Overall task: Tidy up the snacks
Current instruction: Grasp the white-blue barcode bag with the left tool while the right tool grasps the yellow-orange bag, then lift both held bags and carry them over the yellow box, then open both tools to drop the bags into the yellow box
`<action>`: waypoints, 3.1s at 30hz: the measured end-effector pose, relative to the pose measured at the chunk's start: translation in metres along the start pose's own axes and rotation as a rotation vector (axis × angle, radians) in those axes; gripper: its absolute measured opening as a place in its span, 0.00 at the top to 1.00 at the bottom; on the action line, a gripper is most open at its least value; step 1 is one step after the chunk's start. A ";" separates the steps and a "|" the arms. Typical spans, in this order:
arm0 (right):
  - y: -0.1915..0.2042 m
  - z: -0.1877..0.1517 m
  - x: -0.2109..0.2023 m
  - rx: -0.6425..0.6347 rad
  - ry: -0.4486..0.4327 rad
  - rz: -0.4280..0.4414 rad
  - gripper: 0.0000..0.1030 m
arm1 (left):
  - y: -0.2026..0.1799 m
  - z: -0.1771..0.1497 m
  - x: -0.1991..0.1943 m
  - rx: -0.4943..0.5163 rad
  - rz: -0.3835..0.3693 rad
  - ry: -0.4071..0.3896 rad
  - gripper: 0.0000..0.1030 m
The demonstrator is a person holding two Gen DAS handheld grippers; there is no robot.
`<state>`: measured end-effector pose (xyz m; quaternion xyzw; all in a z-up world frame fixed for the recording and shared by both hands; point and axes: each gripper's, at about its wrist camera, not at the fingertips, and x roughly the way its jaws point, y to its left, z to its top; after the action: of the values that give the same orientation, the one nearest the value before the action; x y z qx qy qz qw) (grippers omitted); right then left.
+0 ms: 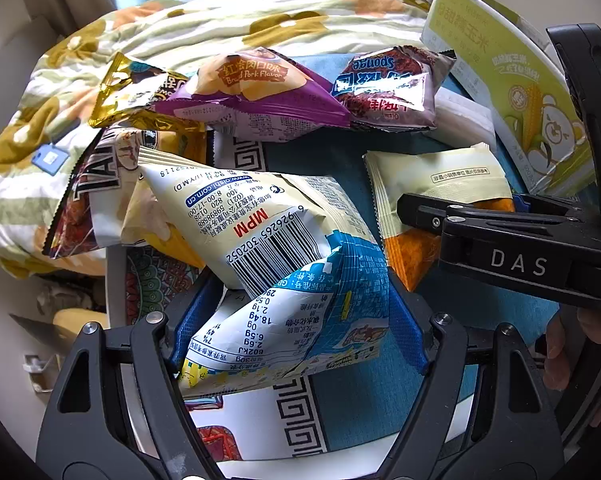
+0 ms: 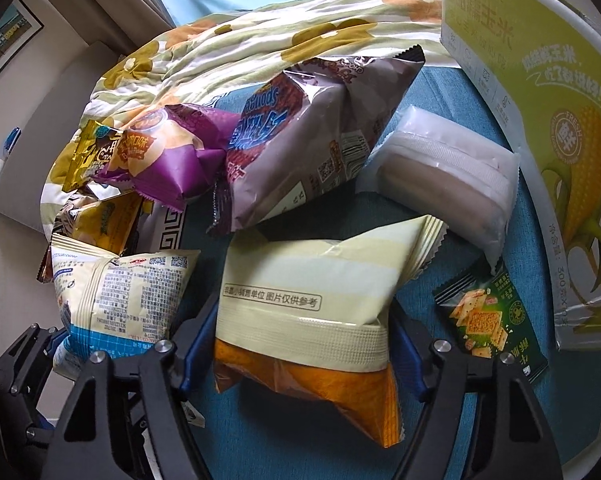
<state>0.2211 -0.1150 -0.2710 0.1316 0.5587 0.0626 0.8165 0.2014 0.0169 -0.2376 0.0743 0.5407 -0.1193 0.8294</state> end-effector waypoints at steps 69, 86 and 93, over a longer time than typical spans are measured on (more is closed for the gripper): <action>-0.290 0.071 -0.222 -0.062 -0.238 0.070 0.31 | -0.259 0.121 -0.077 -0.112 0.028 -0.215 0.01; -0.278 0.052 -0.201 -0.085 -0.257 0.031 0.04 | -0.261 0.096 -0.079 -0.101 0.023 -0.187 0.01; -0.278 0.043 -0.214 -0.061 -0.281 0.045 0.04 | -0.260 0.092 -0.096 -0.079 0.034 -0.220 0.01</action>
<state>0.1698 -0.4403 -0.1439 0.1269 0.4337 0.0789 0.8886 0.1729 -0.2449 -0.1110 0.0375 0.4495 -0.0911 0.8878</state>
